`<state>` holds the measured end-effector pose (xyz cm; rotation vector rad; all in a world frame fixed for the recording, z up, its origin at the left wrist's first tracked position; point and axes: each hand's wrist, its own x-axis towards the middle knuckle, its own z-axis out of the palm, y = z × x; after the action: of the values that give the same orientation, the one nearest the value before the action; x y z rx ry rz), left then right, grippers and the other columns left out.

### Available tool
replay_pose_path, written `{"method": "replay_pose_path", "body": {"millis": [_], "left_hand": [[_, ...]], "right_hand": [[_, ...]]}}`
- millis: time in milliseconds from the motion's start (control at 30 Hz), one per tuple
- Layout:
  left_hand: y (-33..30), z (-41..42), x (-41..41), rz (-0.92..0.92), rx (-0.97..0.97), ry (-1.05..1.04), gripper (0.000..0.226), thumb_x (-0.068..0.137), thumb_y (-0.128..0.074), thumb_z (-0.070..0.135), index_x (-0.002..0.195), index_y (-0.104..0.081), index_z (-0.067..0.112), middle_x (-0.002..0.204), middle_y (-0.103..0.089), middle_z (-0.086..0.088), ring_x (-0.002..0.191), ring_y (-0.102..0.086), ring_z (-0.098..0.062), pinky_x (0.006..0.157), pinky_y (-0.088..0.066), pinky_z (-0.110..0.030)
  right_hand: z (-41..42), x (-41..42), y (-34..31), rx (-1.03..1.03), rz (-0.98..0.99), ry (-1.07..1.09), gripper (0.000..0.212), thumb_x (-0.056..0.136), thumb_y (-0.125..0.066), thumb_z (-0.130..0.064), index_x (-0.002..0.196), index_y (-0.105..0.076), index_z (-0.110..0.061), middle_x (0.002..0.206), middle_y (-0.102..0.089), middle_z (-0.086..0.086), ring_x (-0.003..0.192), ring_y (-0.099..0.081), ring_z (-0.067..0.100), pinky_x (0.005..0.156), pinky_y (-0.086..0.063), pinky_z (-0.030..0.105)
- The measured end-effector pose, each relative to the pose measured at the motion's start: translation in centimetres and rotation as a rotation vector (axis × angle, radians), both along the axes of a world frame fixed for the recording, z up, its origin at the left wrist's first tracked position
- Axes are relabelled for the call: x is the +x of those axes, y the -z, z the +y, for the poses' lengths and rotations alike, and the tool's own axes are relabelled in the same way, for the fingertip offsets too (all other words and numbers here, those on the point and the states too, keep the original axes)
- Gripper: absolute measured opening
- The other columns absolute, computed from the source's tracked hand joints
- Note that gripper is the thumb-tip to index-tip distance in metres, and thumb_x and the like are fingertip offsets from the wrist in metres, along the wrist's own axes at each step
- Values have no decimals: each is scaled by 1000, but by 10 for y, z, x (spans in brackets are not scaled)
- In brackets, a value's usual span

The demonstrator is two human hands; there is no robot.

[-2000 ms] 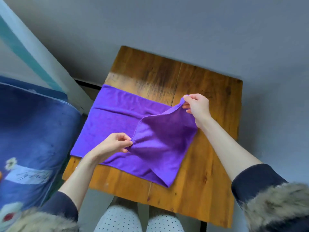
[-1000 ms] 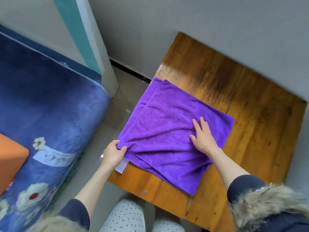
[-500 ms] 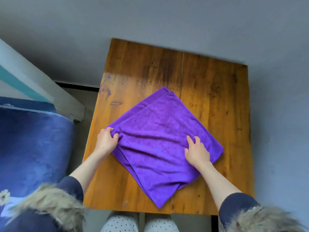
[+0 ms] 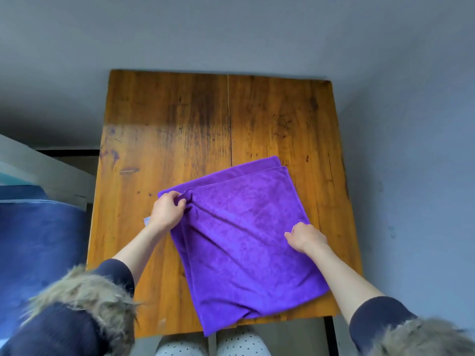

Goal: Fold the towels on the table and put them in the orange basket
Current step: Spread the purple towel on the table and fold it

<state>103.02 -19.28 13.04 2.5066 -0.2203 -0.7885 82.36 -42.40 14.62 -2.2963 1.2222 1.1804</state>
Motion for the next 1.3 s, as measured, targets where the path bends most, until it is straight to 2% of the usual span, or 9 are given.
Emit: {"method": "replay_pose_path", "body": {"millis": [267, 467, 567, 667, 800, 933, 1033, 1167, 1300], "left_hand": [[3, 11, 1, -79, 10, -134, 18, 91, -54, 14, 100, -66, 5, 101, -68, -15, 99, -58, -32, 81, -39, -31], [6, 15, 2, -57, -49, -203, 11, 91, -56, 18, 90, -66, 15, 86, -63, -1, 83, -55, -18, 73, -35, -25], [2, 14, 3, 58, -255, -328, 12, 92, -55, 16, 94, -65, 10, 84, -65, -3, 80, -57, -17, 76, -46, -32], [-8, 14, 0, 222, -467, -439, 11, 95, -53, 15, 96, -62, 9, 81, -62, 2, 75, -57, -9, 69, -52, -26], [-16, 21, -4, 310, -565, -460, 11, 95, -52, 17, 94, -62, 11, 81, -58, 2, 72, -53, -7, 60, -51, -20], [-22, 35, -4, 433, -727, -485, 14, 94, -52, 17, 93, -66, 14, 84, -63, 0, 72, -57, -10, 59, -49, -18], [-24, 45, -2, 451, -796, -525, 18, 93, -53, 15, 86, -69, 18, 77, -66, 4, 64, -59, -7, 53, -49, -16], [-12, 45, 5, 255, -575, -529, 17, 93, -55, 14, 83, -68, 18, 78, -63, -2, 66, -59, -5, 54, -54, -21], [5, 34, 17, -33, -143, -402, 9, 88, -60, 16, 89, -69, 13, 90, -65, -7, 82, -60, -18, 77, -51, -31]], "right_hand": [[-44, 59, 3, -145, -606, 160, 32, 96, -46, -21, 126, -50, -10, 126, -50, 16, 115, -49, 35, 89, -42, 37], [-52, 89, 13, -83, -658, 52, 43, 95, -50, -21, 136, -41, -11, 138, -42, 12, 126, -38, 28, 102, -37, 39], [-56, 100, 18, -100, -650, 97, 46, 94, -53, -19, 137, -39, -10, 139, -40, 13, 128, -37, 29, 104, -38, 42], [-62, 103, 22, -78, -663, 133, 33, 94, -53, -16, 125, -51, -7, 127, -52, 15, 119, -45, 30, 96, -40, 37], [-69, 99, 19, -44, -779, 227, 18, 92, -54, -15, 101, -66, -5, 105, -65, 12, 97, -57, 25, 75, -38, 23], [-78, 91, -2, 63, -954, 434, 8, 90, -57, -14, 88, -65, -15, 92, -65, 3, 82, -55, 11, 63, -38, 15], [-82, 89, -12, 101, -1020, 425, 9, 92, -53, -13, 91, -62, -15, 93, -63, 2, 82, -54, 10, 65, -41, 15], [-80, 112, -4, 84, -975, 262, 14, 93, -50, -10, 98, -63, -7, 99, -62, 7, 90, -54, 17, 78, -38, 22], [-76, 137, 17, 70, -878, 89, 16, 92, -52, -11, 99, -65, -3, 110, -58, 15, 100, -55, 26, 82, -33, 20]]}}
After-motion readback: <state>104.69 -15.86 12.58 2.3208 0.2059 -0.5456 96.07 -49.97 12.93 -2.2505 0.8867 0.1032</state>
